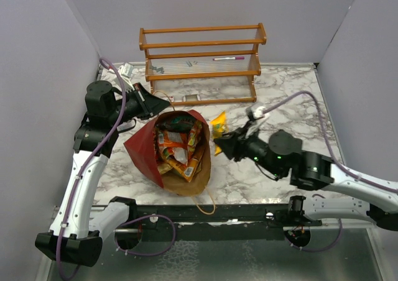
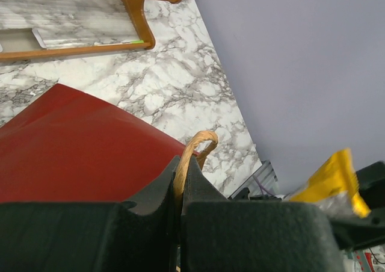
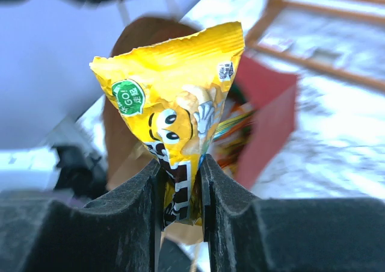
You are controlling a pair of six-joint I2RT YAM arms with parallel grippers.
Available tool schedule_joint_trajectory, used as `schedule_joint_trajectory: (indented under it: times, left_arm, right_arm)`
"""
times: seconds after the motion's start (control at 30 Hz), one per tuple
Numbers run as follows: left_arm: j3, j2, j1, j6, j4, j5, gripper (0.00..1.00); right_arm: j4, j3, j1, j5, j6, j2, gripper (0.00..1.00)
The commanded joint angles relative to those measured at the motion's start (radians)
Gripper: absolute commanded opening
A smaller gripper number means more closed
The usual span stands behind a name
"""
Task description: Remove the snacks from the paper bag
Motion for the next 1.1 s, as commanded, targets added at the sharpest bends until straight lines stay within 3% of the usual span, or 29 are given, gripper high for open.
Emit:
schedule_joint_trajectory:
  times: [0.0,0.1,0.2,0.27,0.37,0.47,0.53,0.73,1.07]
  left_arm:
    - [0.005,-0.021,0.001,-0.001,0.057,0.019,0.0]
    - [0.018,-0.016,0.001,0.016,0.036,0.01,0.0]
    - [0.007,-0.023,0.002,0.007,0.049,0.01,0.0]
    - [-0.007,-0.027,0.001,-0.001,0.059,0.004,0.0]
    - [-0.015,-0.024,0.001,-0.017,0.067,0.002,0.0]
    - [-0.009,-0.018,0.001,-0.02,0.072,0.007,0.0]
    - [0.003,-0.01,0.001,-0.008,0.058,0.005,0.0]
    - [0.006,-0.012,0.003,0.005,0.039,0.007,0.0]
    - [-0.037,-0.016,0.001,-0.063,0.106,0.048,0.0]
  right_arm:
    - [-0.131,-0.024,0.0,0.429,-0.088,-0.098,0.28]
    - [-0.326,0.012,-0.001,0.689,0.03,-0.039,0.27]
    - [-0.384,0.022,-0.079,0.732,0.03,0.007,0.27]
    - [-0.314,-0.006,-0.211,0.623,-0.038,0.028,0.27]
    - [-0.171,-0.067,-0.482,0.309,-0.163,0.077,0.27]
    - [-0.161,-0.031,-0.735,-0.008,-0.197,0.265,0.27]
    - [-0.219,0.063,-0.829,-0.107,-0.199,0.436,0.27]
    - [-0.269,0.271,-0.944,-0.222,-0.219,0.767,0.27]
    - [-0.254,0.386,-1.013,-0.257,-0.229,0.952,0.27]
